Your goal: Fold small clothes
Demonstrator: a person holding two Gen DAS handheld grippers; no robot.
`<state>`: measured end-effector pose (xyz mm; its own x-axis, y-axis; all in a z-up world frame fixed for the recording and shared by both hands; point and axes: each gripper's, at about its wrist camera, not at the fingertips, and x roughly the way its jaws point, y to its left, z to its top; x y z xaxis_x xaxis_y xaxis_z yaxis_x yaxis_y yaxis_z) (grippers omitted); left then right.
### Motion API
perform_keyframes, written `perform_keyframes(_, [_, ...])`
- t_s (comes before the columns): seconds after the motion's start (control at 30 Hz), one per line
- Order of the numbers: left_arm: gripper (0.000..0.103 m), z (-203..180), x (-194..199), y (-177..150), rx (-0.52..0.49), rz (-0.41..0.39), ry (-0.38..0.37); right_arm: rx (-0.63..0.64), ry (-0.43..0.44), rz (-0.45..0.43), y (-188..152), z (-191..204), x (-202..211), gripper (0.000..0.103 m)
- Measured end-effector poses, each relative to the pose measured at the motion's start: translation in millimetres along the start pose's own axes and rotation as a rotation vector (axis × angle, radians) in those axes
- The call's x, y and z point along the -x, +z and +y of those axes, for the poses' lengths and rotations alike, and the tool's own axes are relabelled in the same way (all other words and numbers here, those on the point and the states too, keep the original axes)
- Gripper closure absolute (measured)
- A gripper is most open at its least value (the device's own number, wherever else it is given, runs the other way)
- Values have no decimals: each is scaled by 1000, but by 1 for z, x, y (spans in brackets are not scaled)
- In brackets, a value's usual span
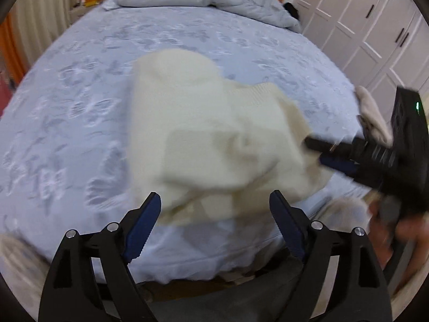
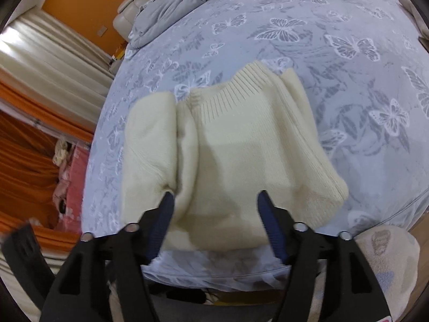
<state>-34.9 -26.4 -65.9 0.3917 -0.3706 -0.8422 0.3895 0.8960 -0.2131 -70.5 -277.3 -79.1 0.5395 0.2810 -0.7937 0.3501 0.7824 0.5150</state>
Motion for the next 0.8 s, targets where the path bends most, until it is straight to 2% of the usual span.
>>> perform_keyframes(0.13, [22,33,8,-19,83,15,29,-21,30,40,7,15,-12,23])
perform_keyframes(0.23, [22,51,7,-28,155,39,30,12,26,99,10,35,-33,22])
perform_keyframes(0.33, [22,57,4,-32,164,49,55,55,14,170,10,64,-64,22])
perform_keyframes(0.43, [22,57,3,-31,147,47,70,129,-63,204,7,83,-94,21])
perform_keyframes(0.47, [21,56,1,-31,136,48,71,147,-54,210,6,88,-101,28])
perform_keyframes(0.5, [19,55,0,-31,129,50,74,161,-54,213,6,91,-104,59])
perform_keyframes(0.53, [18,54,-2,-31,121,54,81,171,-70,206,9,94,-103,79])
perform_keyframes(0.57, [18,51,-6,-30,107,55,95,169,-36,190,13,99,-97,80])
perform_keyframes(0.6, [18,51,-8,-29,101,53,106,172,60,148,20,109,-78,82])
perform_keyframes(0.63, [18,48,-10,-27,92,47,118,184,116,118,25,117,-62,84])
perform_keyframes(0.73, [24,38,-15,-15,61,0,133,231,215,-2,39,134,0,84])
perform_keyframes(0.8, [49,30,-23,-3,50,-3,122,202,239,-70,44,113,31,84])
